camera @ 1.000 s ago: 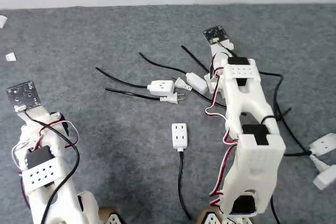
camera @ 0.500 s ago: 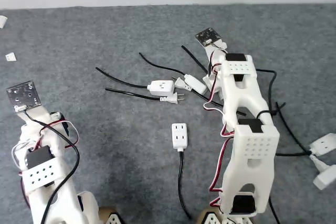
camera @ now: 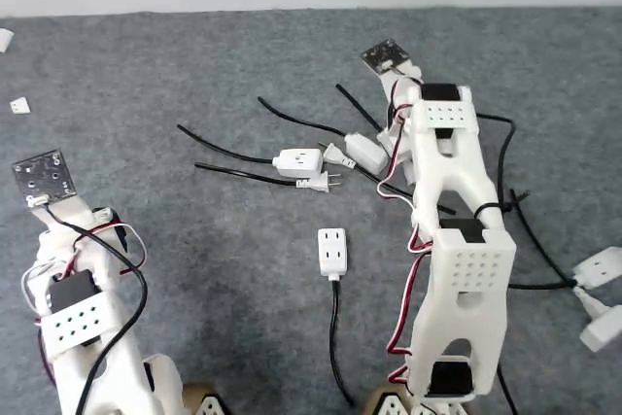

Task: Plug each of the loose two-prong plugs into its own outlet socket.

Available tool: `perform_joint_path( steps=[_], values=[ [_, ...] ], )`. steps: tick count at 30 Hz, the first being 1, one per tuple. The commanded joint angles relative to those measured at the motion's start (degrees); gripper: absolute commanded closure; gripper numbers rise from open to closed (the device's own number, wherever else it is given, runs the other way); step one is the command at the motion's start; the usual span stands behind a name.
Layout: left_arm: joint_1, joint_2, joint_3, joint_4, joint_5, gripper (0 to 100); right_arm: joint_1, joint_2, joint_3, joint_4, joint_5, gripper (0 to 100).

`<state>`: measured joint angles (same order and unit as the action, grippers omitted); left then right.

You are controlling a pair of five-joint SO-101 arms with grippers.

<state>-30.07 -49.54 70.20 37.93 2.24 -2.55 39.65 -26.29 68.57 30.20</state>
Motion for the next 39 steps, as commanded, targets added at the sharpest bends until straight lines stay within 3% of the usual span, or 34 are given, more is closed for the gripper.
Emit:
perform_joint_path(
  steps=[1,15,19,26,34,39],
  values=[
    [0.35,0.09,-0.31,-1.67,-0.62,93,0.22,-0.75,-3.87,1.19,0.70,90.8],
    [0.35,0.09,-0.31,-1.67,-0.62,93,0.40,2.68,-4.22,3.74,4.04,91.0],
    [0.35,0.09,-0.31,-1.67,-0.62,93,0.92,2.86,-4.84,3.56,3.96,98.5],
    [0.35,0.09,-0.31,-1.67,-0.62,93,1.01,4.26,-6.51,4.18,3.60,99.0],
    [3.60,2.90,-0.84,-0.79,-0.79,93,2.15,-5.05,-7.12,11.91,-9.23,99.0],
    [8.18,20.40,-9.98,5.54,-9.85,93,-0.40,-12.79,-7.03,18.07,-13.71,99.0]
  ],
)
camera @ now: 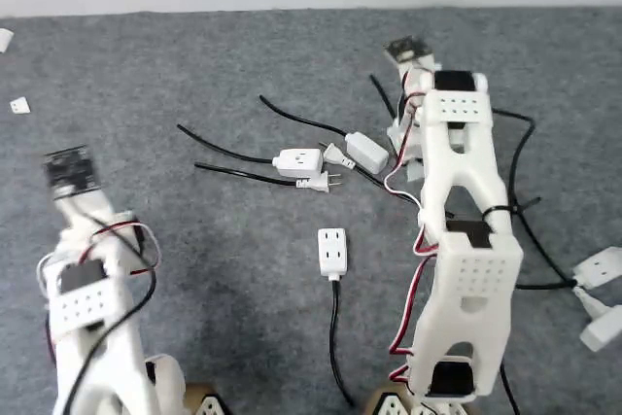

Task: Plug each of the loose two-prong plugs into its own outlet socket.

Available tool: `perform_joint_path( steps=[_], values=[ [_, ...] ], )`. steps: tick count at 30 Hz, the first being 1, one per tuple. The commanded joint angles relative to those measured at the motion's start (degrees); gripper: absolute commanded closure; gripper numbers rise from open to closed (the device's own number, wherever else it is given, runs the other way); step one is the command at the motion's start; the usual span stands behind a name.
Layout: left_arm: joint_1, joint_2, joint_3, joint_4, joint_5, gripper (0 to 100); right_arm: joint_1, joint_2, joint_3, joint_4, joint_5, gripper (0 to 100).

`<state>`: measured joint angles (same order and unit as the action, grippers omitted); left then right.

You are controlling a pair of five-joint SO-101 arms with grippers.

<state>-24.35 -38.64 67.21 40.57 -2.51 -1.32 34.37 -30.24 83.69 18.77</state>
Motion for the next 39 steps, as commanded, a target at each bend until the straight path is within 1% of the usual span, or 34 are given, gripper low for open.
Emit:
perform_joint_path(
  steps=[1,4,6,8,12,17,19,22,25,30,34,39],
  values=[
    [2.81,13.36,-9.45,4.22,-6.86,93,-2.51,-9.27,-3.08,3.65,-2.29,99.0],
    [3.43,23.21,-17.54,11.60,-11.69,94,-5.67,-14.64,-3.08,5.58,-3.60,99.0],
    [3.52,26.90,-21.41,16.09,-14.51,96,-8.04,-18.59,-3.08,6.55,-5.10,99.0],
    [5.19,29.45,-22.81,18.37,-16.35,99,-11.38,-22.55,-3.08,8.31,-6.07,99.0],
    [8.79,30.77,-22.64,20.31,-19.87,99,-20.00,-28.97,-2.99,12.88,-8.88,99.0],
    [9.32,30.77,-22.64,21.63,-23.12,99,-34.24,-33.80,-2.99,17.89,-11.43,99.0],
    [9.23,30.77,-22.64,21.80,-23.56,99,-38.64,-34.42,-2.29,18.86,-13.36,99.0],
    [8.97,30.68,-22.64,22.07,-24.79,99,-40.31,-34.33,3.69,16.31,-16.70,99.0],
    [8.97,30.68,-22.46,22.07,-25.49,99,-42.07,-35.38,12.75,10.07,-17.32,99.0],
    [9.41,30.51,-21.85,22.07,-27.34,99,-47.34,-39.34,24.26,0.92,-17.67,99.0],
    [9.49,26.99,-19.21,21.27,-27.52,99,-48.22,-44.35,29.98,-3.47,-17.67,99.0],
    [9.85,19.78,-13.67,17.93,-27.52,99,-47.60,-47.43,33.76,-6.46,-17.49,99.1]
  ],
)
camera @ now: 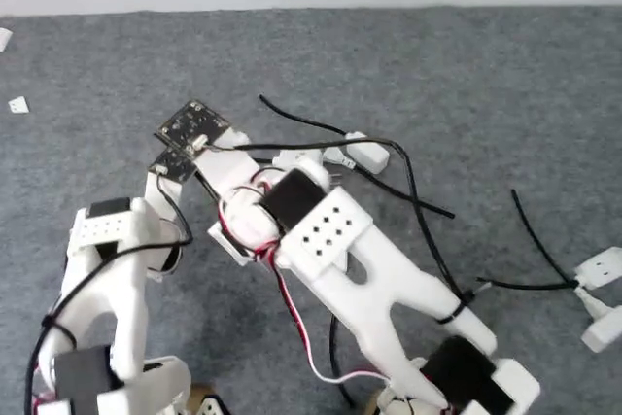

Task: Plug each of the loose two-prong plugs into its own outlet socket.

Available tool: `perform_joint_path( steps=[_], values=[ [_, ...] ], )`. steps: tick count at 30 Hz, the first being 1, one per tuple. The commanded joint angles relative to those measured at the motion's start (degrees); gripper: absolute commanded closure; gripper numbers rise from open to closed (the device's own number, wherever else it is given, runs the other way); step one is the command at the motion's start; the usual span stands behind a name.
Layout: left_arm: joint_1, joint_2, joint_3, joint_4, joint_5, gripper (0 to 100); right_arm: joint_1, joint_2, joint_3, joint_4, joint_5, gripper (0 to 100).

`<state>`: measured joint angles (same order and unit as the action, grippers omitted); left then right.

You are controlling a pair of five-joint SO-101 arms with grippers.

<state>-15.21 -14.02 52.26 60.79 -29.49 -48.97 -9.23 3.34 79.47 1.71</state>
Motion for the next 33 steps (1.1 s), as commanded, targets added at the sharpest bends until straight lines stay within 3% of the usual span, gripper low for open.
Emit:
perform_joint_path(
  steps=[1,7,14,22,28,33],
  values=[
    [0.97,-6.07,2.33,-2.81,-0.53,99,1.01,-3.82,0.18,-2.51,-0.44,99.1],
    [1.23,-11.16,5.85,-4.84,-0.26,99,9.63,-3.03,-0.18,-4.62,-3.43,99.1],
    [1.23,-11.08,5.76,-4.92,-0.18,99,9.71,-3.56,-1.23,-4.09,-6.95,99.1],
    [2.11,-8.18,4.26,-4.84,0.09,99,2.77,-17.98,4.31,-1.27,-8.00,99.1],
    [2.29,-1.49,-0.57,-2.29,0.35,99,-2.95,-22.99,16.26,-10.24,-7.47,99.1],
    [2.29,-4.48,1.54,-2.64,-0.09,99,-3.56,-19.65,19.43,-14.20,-7.74,99.1]
  ],
)
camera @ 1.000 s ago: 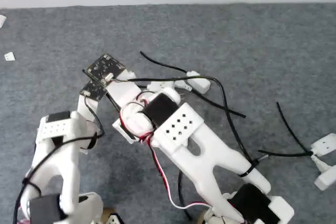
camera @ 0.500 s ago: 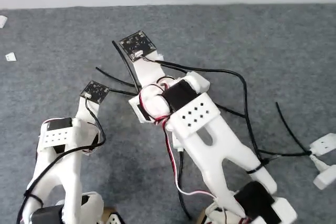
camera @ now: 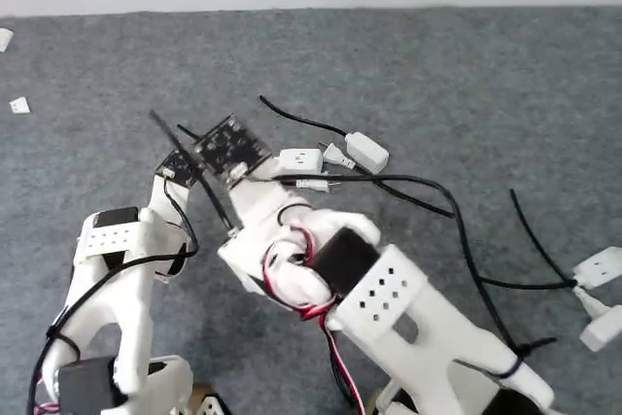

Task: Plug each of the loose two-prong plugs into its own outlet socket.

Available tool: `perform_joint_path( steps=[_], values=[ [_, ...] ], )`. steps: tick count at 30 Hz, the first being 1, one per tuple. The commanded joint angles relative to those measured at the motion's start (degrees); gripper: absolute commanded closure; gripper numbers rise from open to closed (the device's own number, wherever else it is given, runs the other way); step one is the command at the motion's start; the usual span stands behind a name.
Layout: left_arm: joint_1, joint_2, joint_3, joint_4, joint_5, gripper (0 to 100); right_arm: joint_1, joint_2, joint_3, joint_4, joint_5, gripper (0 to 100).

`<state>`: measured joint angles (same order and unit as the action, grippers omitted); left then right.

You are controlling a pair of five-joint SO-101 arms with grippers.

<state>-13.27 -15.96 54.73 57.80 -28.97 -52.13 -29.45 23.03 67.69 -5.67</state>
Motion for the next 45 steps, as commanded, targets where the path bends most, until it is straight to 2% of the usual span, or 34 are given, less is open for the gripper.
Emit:
perform_joint_path(
  steps=[1,12,21,29,32,39,45],
  values=[
    [0.35,-3.78,-0.04,0.35,-1.76,99,-0.40,1.36,-0.35,-2.51,-0.26,99.1],
    [3.16,-24.35,14.37,-2.11,-8.09,99,-0.66,3.82,-0.44,-2.59,-0.09,99.1],
    [5.80,-46.77,25.98,-0.97,-8.35,99,-0.66,4.00,-0.18,-3.47,-0.09,99.1],
    [5.89,-57.58,30.02,0.70,-8.00,99,-0.22,4.09,-0.09,-3.21,0.88,99.1],
    [5.54,-58.29,30.11,0.53,-7.91,99,2.95,4.09,0.00,-3.12,0.62,99.1],
    [5.45,-58.37,30.11,0.35,-6.07,99,18.68,4.00,6.24,-8.04,-2.11,99.1],
    [5.36,-58.64,30.46,0.35,-6.07,99,24.84,4.00,11.69,-11.74,-2.81,99.1]
  ],
)
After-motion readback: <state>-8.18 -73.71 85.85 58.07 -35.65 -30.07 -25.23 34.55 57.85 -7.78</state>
